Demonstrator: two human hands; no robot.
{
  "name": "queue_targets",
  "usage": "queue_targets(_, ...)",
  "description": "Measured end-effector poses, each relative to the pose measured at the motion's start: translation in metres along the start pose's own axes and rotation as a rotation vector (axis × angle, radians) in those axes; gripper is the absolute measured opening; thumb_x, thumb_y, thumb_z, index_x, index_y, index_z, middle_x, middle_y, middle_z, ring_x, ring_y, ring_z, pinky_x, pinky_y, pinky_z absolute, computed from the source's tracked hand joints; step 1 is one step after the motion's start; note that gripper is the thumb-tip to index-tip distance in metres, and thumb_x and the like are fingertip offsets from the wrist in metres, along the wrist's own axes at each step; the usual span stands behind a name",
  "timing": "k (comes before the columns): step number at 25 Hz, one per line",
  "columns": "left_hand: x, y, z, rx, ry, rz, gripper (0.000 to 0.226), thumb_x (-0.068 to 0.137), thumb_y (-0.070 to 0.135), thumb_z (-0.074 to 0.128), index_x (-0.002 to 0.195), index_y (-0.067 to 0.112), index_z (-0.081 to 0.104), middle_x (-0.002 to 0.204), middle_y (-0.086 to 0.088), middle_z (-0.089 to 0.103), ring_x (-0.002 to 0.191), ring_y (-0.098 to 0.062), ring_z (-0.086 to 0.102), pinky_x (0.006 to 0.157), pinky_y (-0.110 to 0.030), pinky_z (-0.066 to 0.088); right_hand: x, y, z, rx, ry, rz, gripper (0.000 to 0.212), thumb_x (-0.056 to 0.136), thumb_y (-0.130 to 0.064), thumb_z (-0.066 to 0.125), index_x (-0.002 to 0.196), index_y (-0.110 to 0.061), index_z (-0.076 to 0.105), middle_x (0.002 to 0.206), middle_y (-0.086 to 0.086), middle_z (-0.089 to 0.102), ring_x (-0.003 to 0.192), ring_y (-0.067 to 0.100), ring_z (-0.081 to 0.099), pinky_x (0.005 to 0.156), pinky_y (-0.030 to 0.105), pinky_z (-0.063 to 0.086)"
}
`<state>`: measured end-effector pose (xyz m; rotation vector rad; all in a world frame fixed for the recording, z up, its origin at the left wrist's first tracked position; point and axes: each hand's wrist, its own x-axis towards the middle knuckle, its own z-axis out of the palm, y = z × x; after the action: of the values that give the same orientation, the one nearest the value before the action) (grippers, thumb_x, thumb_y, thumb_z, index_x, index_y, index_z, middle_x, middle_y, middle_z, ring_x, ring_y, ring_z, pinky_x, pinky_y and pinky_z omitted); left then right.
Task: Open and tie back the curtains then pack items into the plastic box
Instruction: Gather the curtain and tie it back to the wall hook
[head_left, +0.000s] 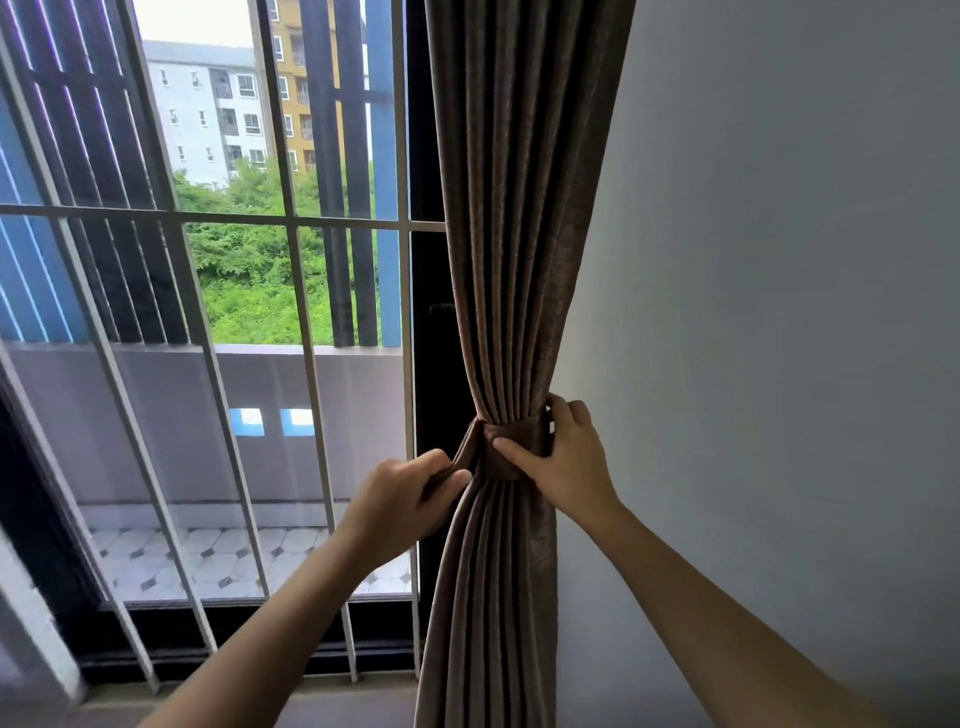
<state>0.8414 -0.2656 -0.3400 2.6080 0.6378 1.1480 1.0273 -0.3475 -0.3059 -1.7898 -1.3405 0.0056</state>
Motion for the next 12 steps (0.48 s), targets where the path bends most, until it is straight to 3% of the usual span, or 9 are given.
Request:
queue_targets(4, 0.005, 0.013, 0.005, -0.096, -0.026, -0.081, 0.030, 0.089, 0.025, 0.061, 0.067, 0.007, 0.052, 0.054, 0.006, 0.046, 0.051, -0.010, 0.046, 0.048, -0.015, 0.033, -0.002, 0.002, -0.007, 0.171, -0.086, 0.063, 0.071, 0.077, -0.041, 0.072, 0.137, -0.020, 0.041, 0.124, 0.002, 0.050, 0.109, 0.019, 0.055, 0.094, 0.032, 0.050)
queue_targets(6, 0.012, 0.021, 0.005, -0.158, -0.051, -0.108, 0.032, 0.089, 0.028, 0.059, 0.067, 0.005, 0.052, 0.057, 0.006, 0.044, 0.055, -0.009, 0.044, 0.050, -0.015, 0.031, -0.005, 0.008, -0.013, 0.383, -0.136, 0.105, 0.055, 0.085, -0.026, 0.067, 0.133, -0.022, 0.041, 0.119, 0.001, 0.057, 0.104, 0.017, 0.060, 0.082, 0.022, 0.052)
queue_targets(8, 0.019, 0.033, 0.010, -0.181, -0.098, -0.069, 0.034, 0.088, 0.032, 0.055, 0.066, 0.006, 0.051, 0.059, 0.004, 0.044, 0.055, -0.009, 0.042, 0.051, -0.017, 0.030, -0.005, 0.015, -0.018, 0.435, -0.165, 0.109, 0.038, 0.090, -0.013, 0.057, 0.124, -0.023, 0.044, 0.111, 0.003, 0.063, 0.100, 0.018, 0.063, 0.075, 0.018, 0.051)
queue_targets(12, 0.023, 0.049, 0.026, -0.305, -0.073, -0.138, 0.029, 0.090, 0.024, 0.058, 0.070, 0.003, 0.054, 0.063, -0.005, 0.052, 0.056, -0.010, 0.046, 0.053, -0.022, 0.036, 0.000, 0.030, -0.020, 0.481, -0.254, 0.097, 0.029, 0.090, -0.001, 0.050, 0.105, -0.026, 0.056, 0.105, -0.005, 0.062, 0.105, 0.015, 0.061, 0.091, 0.028, 0.050)
